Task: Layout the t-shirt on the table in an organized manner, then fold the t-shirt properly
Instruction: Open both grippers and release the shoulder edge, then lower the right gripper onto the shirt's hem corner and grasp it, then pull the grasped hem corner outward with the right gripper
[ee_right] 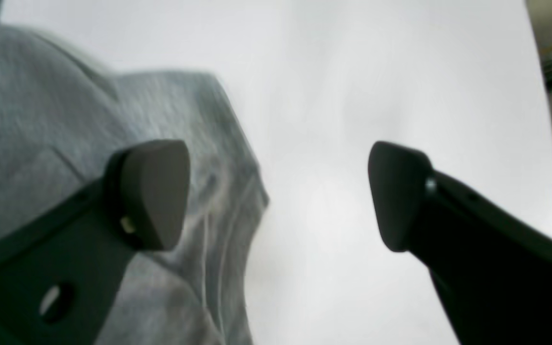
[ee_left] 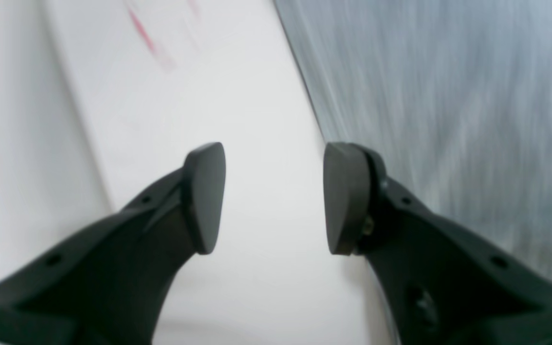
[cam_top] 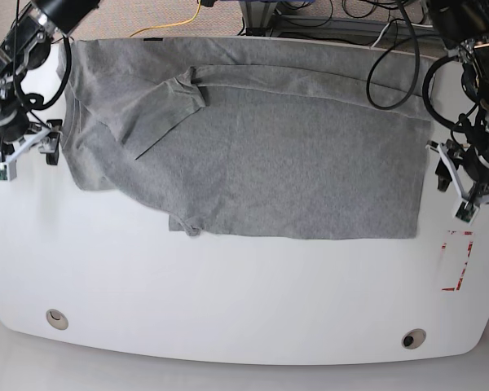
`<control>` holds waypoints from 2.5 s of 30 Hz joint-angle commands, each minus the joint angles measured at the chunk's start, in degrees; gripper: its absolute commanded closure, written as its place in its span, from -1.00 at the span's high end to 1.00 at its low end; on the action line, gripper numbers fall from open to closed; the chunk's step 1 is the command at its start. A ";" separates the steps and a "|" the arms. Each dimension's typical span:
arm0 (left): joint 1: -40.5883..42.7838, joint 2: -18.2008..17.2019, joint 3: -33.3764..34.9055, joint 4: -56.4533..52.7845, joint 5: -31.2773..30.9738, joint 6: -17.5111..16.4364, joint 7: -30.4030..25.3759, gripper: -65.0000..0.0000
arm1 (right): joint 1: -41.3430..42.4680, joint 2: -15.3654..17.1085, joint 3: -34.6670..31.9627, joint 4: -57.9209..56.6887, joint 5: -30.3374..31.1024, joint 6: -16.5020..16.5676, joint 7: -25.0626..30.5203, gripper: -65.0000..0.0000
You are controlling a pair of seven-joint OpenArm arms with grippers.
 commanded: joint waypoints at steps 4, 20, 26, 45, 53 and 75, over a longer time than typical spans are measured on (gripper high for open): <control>-6.96 1.90 4.29 0.67 5.72 -0.03 -0.29 -0.06 | 10.24 2.30 -4.54 -9.36 -3.86 -0.07 1.26 0.73; -8.54 7.70 6.67 0.67 11.17 -0.03 -0.29 -0.06 | 21.76 2.30 -12.36 -34.94 -10.46 -0.07 14.62 0.73; -8.02 7.53 6.67 0.67 11.17 -0.03 -0.29 -0.06 | 21.67 2.12 -12.36 -37.76 -10.28 -0.07 15.23 0.73; -7.22 7.35 6.58 0.67 11.17 -0.03 -0.55 -0.06 | 15.78 0.37 -13.07 -34.50 -10.02 -0.07 14.88 0.61; -7.22 7.62 6.58 0.59 11.17 -0.03 -0.55 -0.06 | 15.43 0.72 -16.94 -34.50 -5.09 -0.07 14.88 -0.59; -5.29 7.70 6.58 -0.56 11.17 -0.03 -0.73 -0.06 | 6.11 0.37 -18.78 -5.23 -3.77 -0.07 6.44 -0.88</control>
